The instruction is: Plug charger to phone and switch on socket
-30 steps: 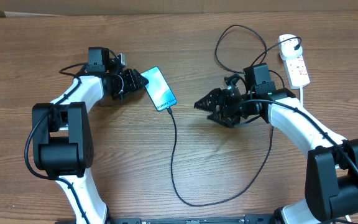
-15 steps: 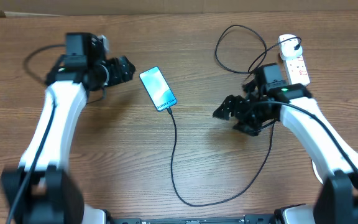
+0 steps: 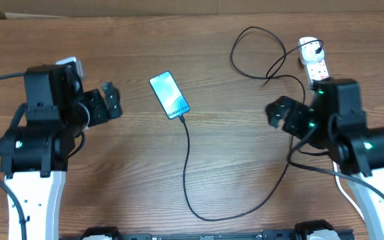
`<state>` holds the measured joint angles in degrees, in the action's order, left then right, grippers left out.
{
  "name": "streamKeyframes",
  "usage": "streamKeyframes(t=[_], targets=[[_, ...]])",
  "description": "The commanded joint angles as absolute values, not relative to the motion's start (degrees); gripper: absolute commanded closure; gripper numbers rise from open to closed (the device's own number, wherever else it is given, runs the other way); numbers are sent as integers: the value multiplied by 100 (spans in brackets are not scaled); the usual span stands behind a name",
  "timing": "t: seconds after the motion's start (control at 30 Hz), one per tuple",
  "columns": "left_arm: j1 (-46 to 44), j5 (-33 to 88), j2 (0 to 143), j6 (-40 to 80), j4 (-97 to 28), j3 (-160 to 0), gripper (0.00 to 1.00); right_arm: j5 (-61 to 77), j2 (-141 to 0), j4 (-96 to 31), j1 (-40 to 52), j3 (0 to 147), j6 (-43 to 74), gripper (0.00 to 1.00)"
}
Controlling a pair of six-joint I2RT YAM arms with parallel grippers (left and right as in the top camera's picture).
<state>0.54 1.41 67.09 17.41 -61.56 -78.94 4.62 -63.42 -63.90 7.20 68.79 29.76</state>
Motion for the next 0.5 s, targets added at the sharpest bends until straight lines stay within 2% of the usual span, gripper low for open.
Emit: streamKeyframes(t=[0.0, 0.23, 0.47], targets=[[121, -196, 6722, 1844, -6329, -7922, 0, -390, -6329, -6335, 388, 7011, 3127, 0], [119, 259, 6991, 1844, -6431, -7922, 0, -493, -6967, -5629, -849, 7131, 2694, 0], [121, 255, 7297, 1841, -6447, -7922, 1, -67, -8125, -5430, -1553, 8344, 1986, 0]])
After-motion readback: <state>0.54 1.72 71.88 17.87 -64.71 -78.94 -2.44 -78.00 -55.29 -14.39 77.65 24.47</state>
